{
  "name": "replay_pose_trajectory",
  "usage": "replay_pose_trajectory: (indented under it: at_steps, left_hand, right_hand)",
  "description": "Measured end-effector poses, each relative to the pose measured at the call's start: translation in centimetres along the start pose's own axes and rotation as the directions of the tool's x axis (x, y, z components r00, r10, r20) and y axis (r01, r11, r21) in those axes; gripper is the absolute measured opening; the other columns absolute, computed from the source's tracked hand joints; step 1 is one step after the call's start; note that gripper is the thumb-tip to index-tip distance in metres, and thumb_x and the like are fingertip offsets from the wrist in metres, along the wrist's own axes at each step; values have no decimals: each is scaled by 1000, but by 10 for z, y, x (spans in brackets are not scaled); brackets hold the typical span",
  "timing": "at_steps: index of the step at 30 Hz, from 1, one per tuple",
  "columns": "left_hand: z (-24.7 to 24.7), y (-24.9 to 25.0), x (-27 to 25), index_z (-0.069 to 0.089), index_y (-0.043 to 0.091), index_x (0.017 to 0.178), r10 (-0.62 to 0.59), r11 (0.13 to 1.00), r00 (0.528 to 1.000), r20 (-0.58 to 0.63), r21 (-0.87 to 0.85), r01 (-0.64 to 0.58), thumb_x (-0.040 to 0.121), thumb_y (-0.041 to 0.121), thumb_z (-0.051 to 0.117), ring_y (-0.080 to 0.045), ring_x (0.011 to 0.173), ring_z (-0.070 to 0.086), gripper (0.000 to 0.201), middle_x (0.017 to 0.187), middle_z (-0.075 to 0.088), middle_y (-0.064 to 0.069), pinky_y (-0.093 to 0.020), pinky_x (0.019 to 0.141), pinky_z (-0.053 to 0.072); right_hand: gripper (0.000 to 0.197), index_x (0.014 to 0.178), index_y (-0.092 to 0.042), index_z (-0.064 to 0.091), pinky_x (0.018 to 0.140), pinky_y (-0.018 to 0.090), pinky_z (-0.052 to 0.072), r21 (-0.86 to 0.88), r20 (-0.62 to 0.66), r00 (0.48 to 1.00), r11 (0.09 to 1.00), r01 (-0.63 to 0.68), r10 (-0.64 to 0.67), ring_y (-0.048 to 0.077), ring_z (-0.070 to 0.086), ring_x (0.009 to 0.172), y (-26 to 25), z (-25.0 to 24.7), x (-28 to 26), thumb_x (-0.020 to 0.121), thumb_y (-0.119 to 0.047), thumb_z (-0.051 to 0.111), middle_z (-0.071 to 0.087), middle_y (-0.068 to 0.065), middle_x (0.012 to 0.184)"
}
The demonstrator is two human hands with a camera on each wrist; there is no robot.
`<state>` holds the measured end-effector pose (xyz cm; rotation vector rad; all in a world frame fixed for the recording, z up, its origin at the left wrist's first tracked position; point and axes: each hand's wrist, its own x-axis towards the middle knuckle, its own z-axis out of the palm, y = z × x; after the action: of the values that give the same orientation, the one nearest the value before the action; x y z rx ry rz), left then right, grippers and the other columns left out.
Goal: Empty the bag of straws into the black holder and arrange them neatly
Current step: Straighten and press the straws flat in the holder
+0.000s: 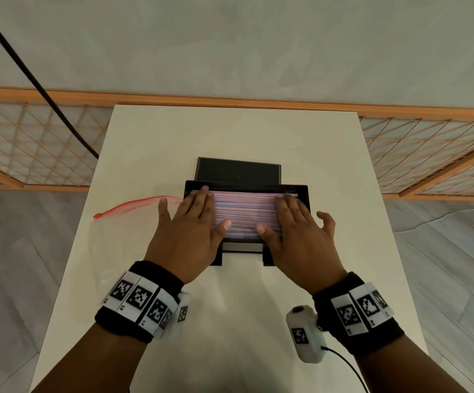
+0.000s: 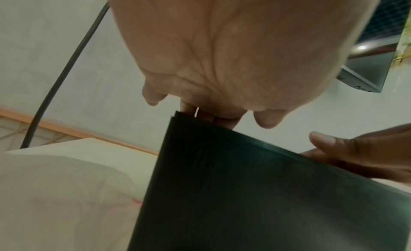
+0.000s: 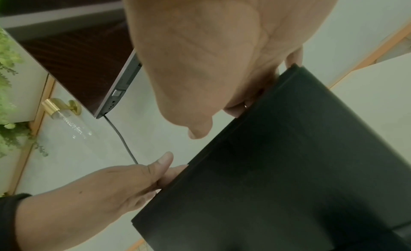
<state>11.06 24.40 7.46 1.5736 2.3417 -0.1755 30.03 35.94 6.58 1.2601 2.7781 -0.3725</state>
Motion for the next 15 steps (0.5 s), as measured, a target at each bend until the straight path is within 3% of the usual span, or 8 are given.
replay_pose_trajectory:
  at_steps: [3,5,7,9,10,12,13,15]
  left_hand:
    - [-3,-1,4,12,17,159,12,1000,1000,24,16,-12,87,61,-16,-17,155,14,90,169,13,0,-61,121,12]
    - [-8,-3,2,24,18,158,47,996,994,-94,-70,-53,93,59,-7,-18,152,27,82,164,29,0,-58,122,15]
    - [-15,-6,-4,47,17,147,-18,928,926,-377,-351,-125,102,50,13,-18,139,46,65,150,51,-2,-49,119,28]
    - [-16,-13,-7,61,18,132,-237,756,809,-538,-625,-195,105,43,23,-11,126,54,53,135,63,0,-33,111,39]
    - [-14,-17,-5,63,20,130,-343,641,798,-496,-744,-187,106,45,23,-7,126,53,53,134,63,3,-27,109,39]
    - [-7,-21,3,59,31,135,-432,344,861,-268,-932,-117,103,56,19,-4,135,47,57,142,57,10,-26,115,33]
    - [-1,-22,7,56,38,139,-412,206,898,-156,-976,-75,100,63,17,-4,138,45,61,145,54,12,-31,119,30]
    - [10,-22,13,51,46,140,-349,60,937,-34,-998,-14,93,74,16,-8,136,50,64,144,57,15,-43,120,33]
  right_hand:
    - [87,155,-18,30,118,55,22,-9,39,999,1000,12,-12,14,33,149,0,-1,2,92,-72,3,34,1,163]
    - [71,146,-22,44,114,54,32,67,-72,997,997,41,-36,12,49,137,3,-5,2,98,-66,16,51,-3,151]
    - [41,126,-23,63,94,47,51,295,-355,935,949,110,3,14,68,103,11,-15,2,104,-47,38,72,-5,118]
    - [27,119,-23,66,83,40,56,566,-494,844,814,129,210,13,69,94,22,-21,3,106,-36,46,74,-7,106]
    - [26,121,-23,65,89,39,55,687,-462,826,720,103,323,11,67,102,27,-20,5,107,-35,45,72,-7,112]
    - [29,130,-25,61,107,38,48,861,-311,848,505,60,429,8,59,123,32,-12,12,108,-33,43,66,-9,130]
    - [32,136,-26,58,114,38,43,905,-229,876,424,31,425,7,54,130,33,-4,15,109,-34,42,61,-10,138]
    - [40,144,-30,52,118,37,39,940,-109,925,342,-24,364,5,49,136,31,9,19,108,-42,40,55,-12,145]
